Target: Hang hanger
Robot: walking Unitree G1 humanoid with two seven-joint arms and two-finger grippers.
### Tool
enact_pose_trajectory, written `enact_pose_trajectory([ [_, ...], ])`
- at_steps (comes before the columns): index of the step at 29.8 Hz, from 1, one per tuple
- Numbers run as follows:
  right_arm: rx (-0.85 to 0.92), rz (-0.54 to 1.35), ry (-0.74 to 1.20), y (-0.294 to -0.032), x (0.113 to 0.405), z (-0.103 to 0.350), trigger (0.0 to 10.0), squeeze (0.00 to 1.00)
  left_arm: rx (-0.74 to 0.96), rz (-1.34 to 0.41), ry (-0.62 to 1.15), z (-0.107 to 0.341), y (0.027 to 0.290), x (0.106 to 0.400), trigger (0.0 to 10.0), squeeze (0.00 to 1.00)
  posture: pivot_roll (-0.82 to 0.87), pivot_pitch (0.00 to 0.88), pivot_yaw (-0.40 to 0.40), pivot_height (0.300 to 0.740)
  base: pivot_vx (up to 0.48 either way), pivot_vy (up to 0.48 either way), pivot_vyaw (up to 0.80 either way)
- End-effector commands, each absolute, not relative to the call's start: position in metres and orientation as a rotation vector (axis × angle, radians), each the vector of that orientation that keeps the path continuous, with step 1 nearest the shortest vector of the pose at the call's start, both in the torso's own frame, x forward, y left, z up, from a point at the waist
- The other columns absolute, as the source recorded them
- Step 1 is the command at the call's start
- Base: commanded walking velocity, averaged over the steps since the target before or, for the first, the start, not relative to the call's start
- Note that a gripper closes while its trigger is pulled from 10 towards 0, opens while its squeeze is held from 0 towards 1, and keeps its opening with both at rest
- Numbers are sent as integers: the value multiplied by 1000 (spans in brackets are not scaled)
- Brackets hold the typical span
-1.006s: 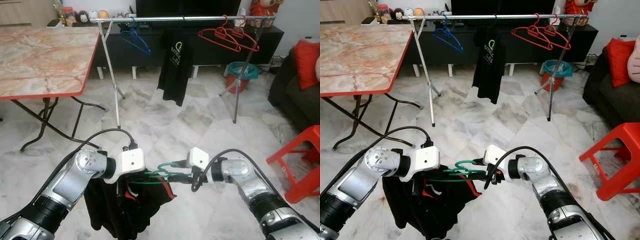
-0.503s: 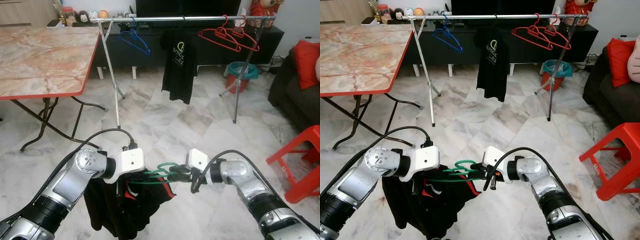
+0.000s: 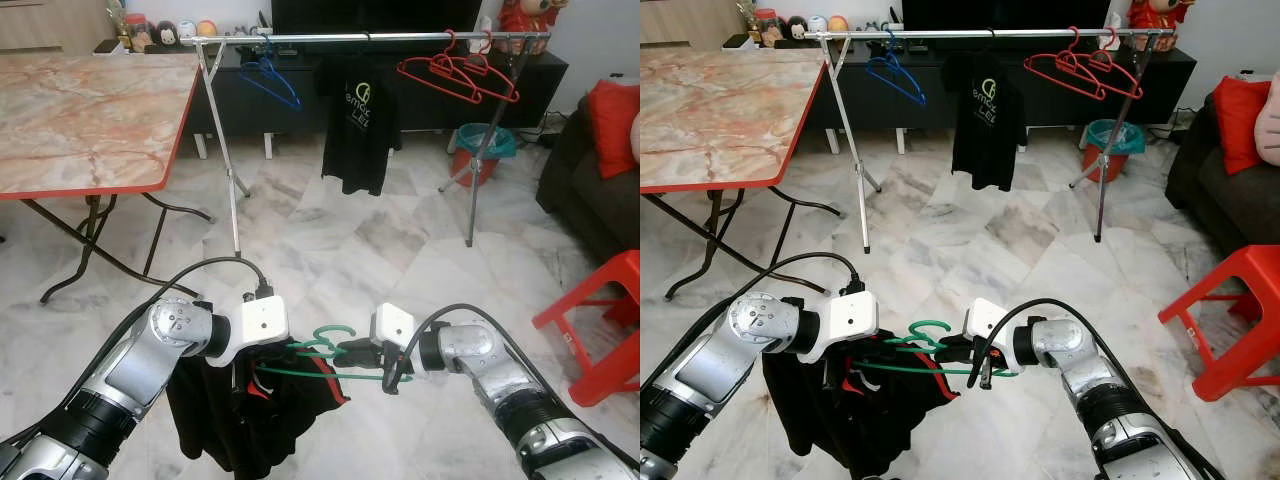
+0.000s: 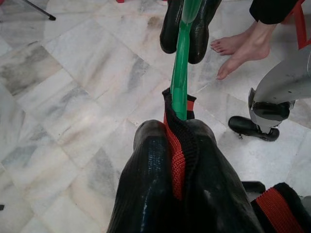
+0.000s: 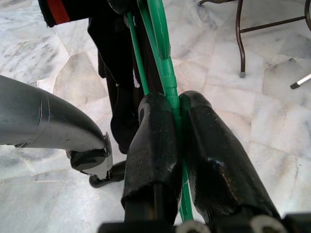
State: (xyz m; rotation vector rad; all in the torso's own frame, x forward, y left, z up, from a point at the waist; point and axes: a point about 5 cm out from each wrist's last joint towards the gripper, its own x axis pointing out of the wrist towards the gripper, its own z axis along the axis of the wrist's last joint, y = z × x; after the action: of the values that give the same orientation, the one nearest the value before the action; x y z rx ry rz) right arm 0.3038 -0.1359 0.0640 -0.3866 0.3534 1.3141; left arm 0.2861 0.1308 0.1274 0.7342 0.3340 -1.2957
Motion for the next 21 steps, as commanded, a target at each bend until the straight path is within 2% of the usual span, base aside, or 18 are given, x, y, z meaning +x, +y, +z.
enact_pose_trajectory([
  [1, -358, 1289, 332, -135, 306, 66, 0, 0, 727, -1326, 302, 133, 125, 283, 0, 0, 60, 0, 12, 740, 0, 0, 0],
  [12, -355, 1286, 331, -135, 305, 64, 0, 0, 725, -1327, 285, 134, 123, 283, 196, 0, 58, 0, 14, 740, 0, 0, 0],
  [13, -356, 1285, 330, -135, 305, 64, 0, 0, 727, -1317, 273, 135, 123, 284, 5333, 0, 58, 0, 14, 740, 0, 0, 0],
  [14, -356, 1284, 329, -135, 305, 64, 0, 0, 729, -1314, 267, 135, 123, 285, 8667, 0, 58, 0, 14, 740, 0, 0, 0],
  [15, -356, 1283, 329, -135, 305, 64, 0, 0, 730, -1313, 263, 136, 122, 285, 8667, 0, 58, 0, 14, 740, 0, 0, 0],
  [16, -357, 1280, 326, -135, 305, 65, 0, 0, 728, -1312, 263, 136, 122, 285, 10000, 0, 59, 0, 14, 740, 0, 0, 0],
  [18, -357, 1271, 318, -135, 306, 65, 0, 0, 721, -1312, 267, 136, 122, 285, 10000, 0, 59, 0, 14, 740, 0, 0, 0],
  [19, -357, 1266, 313, -134, 306, 66, 0, 0, 713, -1313, 267, 136, 122, 285, 10000, 31, 59, 0, 14, 740, 0, 0, 0],
  [20, -360, 1253, 303, -134, 308, 67, 0, 0, 698, -1310, 261, 138, 121, 286, 10000, 1000, 59, 0, 14, 740, 0, 0, 0],
  [21, -360, 1248, 301, -133, 308, 67, 0, 0, 698, -1308, 258, 138, 121, 286, 10000, 1000, 59, 0, 14, 740, 0, 0, 0],
])
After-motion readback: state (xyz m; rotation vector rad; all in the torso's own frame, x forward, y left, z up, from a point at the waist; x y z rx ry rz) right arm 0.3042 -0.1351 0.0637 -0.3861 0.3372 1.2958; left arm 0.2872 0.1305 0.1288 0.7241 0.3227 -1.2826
